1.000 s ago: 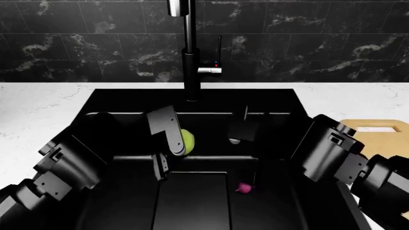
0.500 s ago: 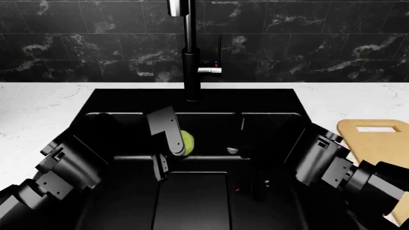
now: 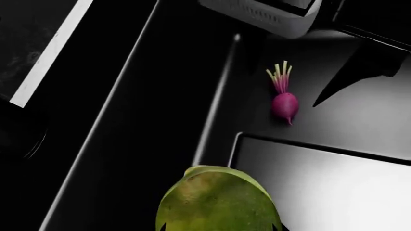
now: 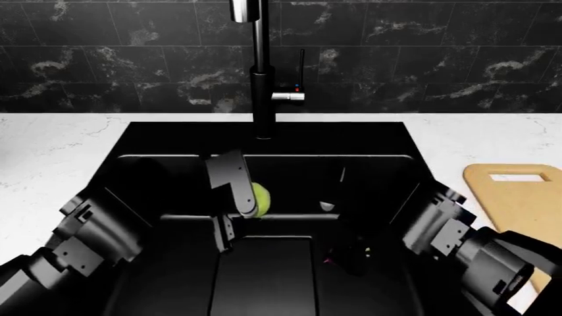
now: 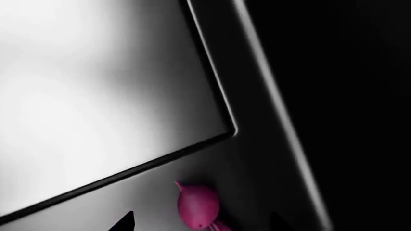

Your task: Pick the vegetables from the sink and place them on the cutting board.

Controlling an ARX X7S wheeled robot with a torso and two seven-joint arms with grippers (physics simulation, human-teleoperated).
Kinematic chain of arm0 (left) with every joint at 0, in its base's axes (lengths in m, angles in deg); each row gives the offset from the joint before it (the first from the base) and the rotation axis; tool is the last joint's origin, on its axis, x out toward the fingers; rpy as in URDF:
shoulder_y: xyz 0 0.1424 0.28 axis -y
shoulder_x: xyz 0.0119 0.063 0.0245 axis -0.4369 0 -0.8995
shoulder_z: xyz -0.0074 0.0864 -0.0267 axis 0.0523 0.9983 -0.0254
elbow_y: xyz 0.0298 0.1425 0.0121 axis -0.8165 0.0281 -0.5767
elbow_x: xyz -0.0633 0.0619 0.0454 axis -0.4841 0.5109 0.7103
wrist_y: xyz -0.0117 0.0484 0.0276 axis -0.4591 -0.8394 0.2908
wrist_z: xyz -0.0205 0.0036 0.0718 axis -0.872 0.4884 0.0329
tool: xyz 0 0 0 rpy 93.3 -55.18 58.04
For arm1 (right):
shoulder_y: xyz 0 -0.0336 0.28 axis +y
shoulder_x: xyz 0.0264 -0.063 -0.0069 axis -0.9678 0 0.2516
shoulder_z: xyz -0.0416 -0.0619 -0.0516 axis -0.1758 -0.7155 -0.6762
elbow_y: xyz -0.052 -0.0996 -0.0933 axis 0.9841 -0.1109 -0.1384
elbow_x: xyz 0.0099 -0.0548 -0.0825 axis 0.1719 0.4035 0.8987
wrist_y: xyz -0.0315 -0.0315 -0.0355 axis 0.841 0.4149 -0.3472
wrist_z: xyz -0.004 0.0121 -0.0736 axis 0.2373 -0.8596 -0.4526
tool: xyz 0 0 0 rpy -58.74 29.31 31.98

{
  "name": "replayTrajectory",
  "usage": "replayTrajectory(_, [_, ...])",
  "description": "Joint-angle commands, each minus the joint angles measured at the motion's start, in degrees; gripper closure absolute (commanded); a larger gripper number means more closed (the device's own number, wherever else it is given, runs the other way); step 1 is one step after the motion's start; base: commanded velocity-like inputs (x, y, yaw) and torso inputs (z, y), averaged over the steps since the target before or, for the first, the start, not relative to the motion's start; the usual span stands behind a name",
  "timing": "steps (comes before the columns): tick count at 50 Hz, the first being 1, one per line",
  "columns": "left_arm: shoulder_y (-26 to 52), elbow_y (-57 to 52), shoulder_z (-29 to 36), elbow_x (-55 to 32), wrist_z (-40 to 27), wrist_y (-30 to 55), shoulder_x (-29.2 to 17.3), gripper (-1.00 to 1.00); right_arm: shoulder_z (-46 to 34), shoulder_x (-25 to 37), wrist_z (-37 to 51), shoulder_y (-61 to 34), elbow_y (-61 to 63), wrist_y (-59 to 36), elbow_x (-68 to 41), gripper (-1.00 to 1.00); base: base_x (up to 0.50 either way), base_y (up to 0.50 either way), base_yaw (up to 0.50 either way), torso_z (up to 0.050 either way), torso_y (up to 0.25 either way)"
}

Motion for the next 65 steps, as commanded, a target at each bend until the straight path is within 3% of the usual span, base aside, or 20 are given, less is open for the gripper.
replayTrajectory(1, [0.36, -0.23, 0.16, -0.49, -0.49, 0.73, 0.36, 1.00, 0.54, -2.26, -0.65, 1.60, -7.13, 4.48, 0.07, -1.00, 0.00, 0.00, 0.00, 0.000, 0.000])
replayTrajectory(23, [0.34, -1.23, 0.74, -0.98, -0.09, 2.05, 0.37, 1.00, 0.58, -13.69, -6.29, 3.42, -38.02, 23.12, 2.36, -1.00, 0.00, 0.00, 0.00, 0.000, 0.000])
replayTrajectory(65, [1.10, 0.43, 1.52, -1.16, -0.15, 2.16, 2.05, 1.00, 13.82, -10.69, -6.17, 7.51, -38.78, 19.50, 15.53, -1.00, 0.00, 0.00, 0.00, 0.000, 0.000])
